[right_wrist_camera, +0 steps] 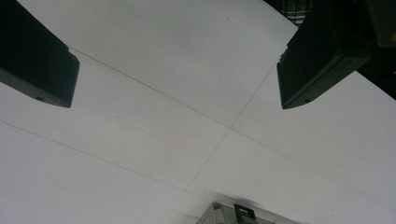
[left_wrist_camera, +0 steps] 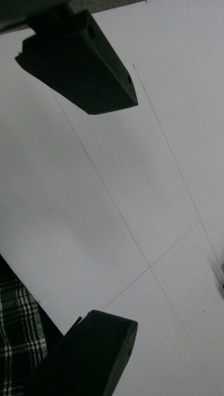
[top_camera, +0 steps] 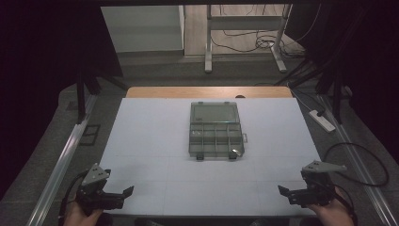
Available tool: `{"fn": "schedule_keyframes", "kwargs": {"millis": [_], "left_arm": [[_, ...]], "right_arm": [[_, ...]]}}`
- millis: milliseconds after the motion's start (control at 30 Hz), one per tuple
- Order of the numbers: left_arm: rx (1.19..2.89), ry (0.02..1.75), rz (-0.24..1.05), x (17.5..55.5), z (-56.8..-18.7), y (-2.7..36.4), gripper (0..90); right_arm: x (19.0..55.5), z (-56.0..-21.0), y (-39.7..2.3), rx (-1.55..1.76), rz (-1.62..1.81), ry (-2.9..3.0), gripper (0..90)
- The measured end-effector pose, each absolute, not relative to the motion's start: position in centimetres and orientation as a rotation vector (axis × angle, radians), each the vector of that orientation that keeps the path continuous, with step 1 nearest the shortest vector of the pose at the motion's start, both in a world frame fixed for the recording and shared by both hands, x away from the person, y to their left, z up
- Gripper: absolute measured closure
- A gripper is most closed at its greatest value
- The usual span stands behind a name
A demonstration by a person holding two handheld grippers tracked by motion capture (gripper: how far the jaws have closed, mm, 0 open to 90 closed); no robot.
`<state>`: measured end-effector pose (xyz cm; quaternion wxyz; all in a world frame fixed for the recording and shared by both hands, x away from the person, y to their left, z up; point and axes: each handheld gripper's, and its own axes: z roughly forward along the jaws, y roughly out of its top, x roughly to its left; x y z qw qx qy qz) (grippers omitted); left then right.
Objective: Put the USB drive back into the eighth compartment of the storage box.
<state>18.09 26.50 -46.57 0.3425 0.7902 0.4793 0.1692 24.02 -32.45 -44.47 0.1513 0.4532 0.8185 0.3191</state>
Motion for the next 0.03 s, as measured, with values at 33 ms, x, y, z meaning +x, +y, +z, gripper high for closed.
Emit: {"fn": "schedule_keyframes", "kwargs": {"millis": [33], "left_arm": [[2.053, 1.246, 0.44, 18.11, -46.55, 26.47, 0.0]], "right_arm": [[24.04, -44.49, -32.47, 1.303, 0.916, 2.35, 0.0]]}}
